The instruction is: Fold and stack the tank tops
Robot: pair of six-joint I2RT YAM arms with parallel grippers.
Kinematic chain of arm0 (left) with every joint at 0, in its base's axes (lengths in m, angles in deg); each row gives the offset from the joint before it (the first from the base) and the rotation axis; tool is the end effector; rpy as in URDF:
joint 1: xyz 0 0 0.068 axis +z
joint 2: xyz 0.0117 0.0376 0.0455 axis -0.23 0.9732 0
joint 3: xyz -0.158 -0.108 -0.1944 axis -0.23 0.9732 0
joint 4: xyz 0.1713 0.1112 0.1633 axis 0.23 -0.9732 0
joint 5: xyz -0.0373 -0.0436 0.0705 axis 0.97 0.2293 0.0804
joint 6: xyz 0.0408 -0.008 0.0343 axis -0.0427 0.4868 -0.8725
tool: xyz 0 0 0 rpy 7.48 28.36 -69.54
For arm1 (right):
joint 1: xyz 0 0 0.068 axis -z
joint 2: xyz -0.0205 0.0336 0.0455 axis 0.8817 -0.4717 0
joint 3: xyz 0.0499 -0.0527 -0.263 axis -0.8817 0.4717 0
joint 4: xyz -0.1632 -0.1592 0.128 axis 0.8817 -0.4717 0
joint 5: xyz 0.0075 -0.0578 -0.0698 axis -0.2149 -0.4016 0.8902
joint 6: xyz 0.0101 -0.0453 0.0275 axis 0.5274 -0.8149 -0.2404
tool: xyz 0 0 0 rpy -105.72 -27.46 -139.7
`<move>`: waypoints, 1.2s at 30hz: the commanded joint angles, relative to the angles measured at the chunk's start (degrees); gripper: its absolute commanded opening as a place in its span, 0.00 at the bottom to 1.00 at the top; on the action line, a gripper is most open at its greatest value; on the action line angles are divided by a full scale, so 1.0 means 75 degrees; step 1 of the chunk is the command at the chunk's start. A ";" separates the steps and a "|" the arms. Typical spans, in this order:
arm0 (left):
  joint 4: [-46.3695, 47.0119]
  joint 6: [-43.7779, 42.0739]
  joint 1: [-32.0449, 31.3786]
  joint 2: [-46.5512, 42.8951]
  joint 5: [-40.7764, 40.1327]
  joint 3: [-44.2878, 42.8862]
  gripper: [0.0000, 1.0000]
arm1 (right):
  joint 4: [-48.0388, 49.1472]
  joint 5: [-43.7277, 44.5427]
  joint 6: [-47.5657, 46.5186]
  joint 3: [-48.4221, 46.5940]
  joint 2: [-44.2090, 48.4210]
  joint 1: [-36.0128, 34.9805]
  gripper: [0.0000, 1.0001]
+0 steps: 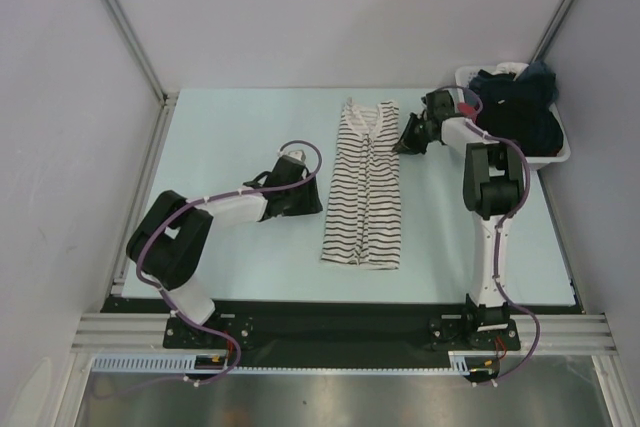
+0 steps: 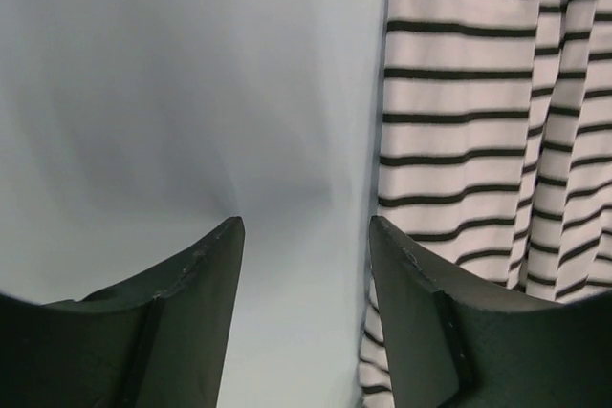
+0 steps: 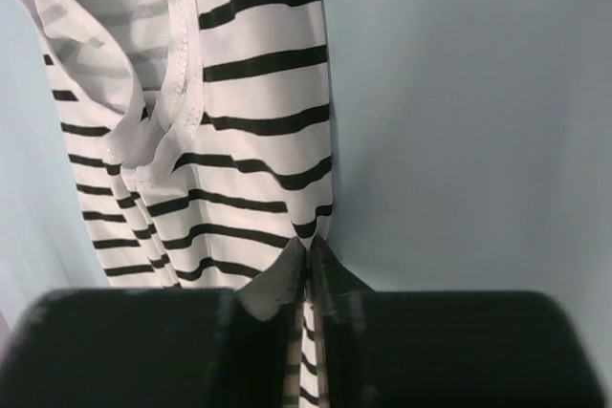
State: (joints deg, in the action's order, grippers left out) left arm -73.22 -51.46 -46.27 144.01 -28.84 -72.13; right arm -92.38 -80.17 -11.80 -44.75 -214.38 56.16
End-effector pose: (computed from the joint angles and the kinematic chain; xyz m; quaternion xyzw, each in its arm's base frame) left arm 0.2811 -0.1823 0.1593 -0.0120 0.9410 -0.1882 0.2808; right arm 0.4821 0.0615 0.1432 0.1111 0.9311 0.2567 0.2341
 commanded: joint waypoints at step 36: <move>0.2178 0.1128 0.0271 -0.7918 0.0019 0.5501 1.00 | -0.0394 0.2515 0.0915 0.9284 1.2265 -0.1280 1.00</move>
State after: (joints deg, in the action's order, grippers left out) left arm -59.71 -44.88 -44.76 87.95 -31.53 -33.14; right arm -93.54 -63.71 -6.64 23.38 -126.01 46.54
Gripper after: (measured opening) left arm 0.996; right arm 0.982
